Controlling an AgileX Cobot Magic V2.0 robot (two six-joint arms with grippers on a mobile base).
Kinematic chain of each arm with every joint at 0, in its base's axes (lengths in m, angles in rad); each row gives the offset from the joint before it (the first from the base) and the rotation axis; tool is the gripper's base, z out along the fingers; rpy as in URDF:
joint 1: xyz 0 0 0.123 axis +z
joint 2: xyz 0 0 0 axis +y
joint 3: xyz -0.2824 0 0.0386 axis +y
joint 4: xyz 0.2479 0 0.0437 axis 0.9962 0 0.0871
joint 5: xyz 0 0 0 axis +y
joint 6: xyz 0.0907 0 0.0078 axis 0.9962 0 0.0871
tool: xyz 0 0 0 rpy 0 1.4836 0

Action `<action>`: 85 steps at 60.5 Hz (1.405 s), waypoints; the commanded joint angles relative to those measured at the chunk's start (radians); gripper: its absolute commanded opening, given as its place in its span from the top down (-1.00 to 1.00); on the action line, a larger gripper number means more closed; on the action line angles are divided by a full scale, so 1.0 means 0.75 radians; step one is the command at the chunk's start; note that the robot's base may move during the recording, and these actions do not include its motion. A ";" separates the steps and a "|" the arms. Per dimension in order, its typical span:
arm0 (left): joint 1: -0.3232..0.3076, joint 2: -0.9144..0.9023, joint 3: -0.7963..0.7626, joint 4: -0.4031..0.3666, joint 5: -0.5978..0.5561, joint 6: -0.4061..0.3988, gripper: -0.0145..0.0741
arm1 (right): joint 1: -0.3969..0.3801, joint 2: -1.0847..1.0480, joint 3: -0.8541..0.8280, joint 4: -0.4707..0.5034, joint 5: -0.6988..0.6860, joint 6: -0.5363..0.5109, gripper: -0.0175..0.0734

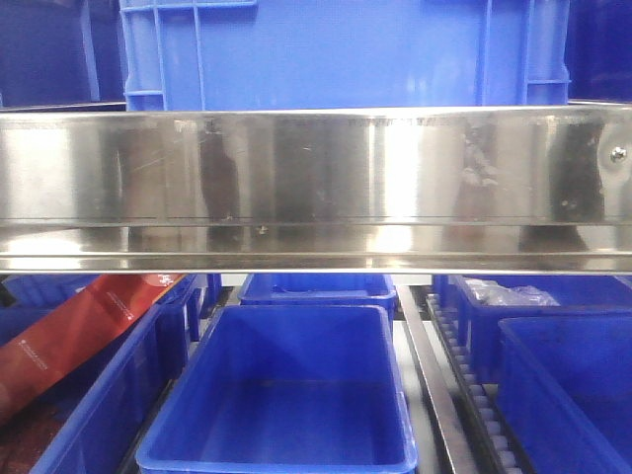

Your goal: Place cylindrical capacitor in blue bin on shelf

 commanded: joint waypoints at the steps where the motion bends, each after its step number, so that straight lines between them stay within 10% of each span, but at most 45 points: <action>1: 0.002 -0.007 0.004 -0.012 -0.013 0.000 0.92 | 0.000 -0.154 0.182 0.004 -0.134 0.005 0.79; 41: 0.002 -0.007 0.004 0.027 -0.013 0.000 0.92 | -0.219 -1.366 1.475 -0.044 -0.504 0.005 0.79; 85: 0.002 -0.007 0.004 0.045 -0.013 0.000 0.92 | -0.237 -1.617 1.588 -0.044 -0.494 0.005 0.79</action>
